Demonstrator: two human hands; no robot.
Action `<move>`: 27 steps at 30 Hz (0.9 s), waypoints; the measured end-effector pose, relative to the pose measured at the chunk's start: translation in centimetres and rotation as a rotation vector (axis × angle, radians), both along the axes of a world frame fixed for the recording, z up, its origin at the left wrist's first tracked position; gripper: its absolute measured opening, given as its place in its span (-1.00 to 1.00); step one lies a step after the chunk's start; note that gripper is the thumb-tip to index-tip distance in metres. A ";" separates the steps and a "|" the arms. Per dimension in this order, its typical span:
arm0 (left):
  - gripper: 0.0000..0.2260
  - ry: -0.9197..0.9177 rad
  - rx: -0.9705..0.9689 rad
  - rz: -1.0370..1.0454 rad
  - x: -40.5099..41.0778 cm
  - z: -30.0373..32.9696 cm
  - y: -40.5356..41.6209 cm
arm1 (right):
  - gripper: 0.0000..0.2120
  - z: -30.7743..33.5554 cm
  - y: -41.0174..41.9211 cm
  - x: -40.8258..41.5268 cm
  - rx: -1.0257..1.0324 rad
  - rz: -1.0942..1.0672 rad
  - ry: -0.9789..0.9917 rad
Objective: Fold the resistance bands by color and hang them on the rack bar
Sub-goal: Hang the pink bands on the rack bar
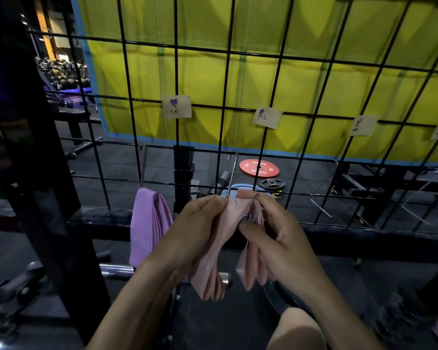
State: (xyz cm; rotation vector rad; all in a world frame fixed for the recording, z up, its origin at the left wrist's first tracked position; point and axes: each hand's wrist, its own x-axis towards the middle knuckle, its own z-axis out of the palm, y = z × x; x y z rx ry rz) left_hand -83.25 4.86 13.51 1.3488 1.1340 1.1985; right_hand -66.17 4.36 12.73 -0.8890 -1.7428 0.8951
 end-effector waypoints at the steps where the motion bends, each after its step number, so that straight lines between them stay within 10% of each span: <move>1: -0.64 -0.010 -0.003 0.005 0.0 -0.1 0.0 | -0.64 0.0 0.1 -0.3 0.022 -0.042 0.038; 14: -0.69 -0.320 -0.028 -0.009 0.1 -1.7 -1.3 | -0.65 0.6 1.0 -0.7 0.169 -0.112 -0.097; 27: -0.65 -0.066 0.070 -0.060 -0.8 -3.8 -1.8 | -0.76 -3.2 -0.7 -0.4 -0.019 -0.146 0.051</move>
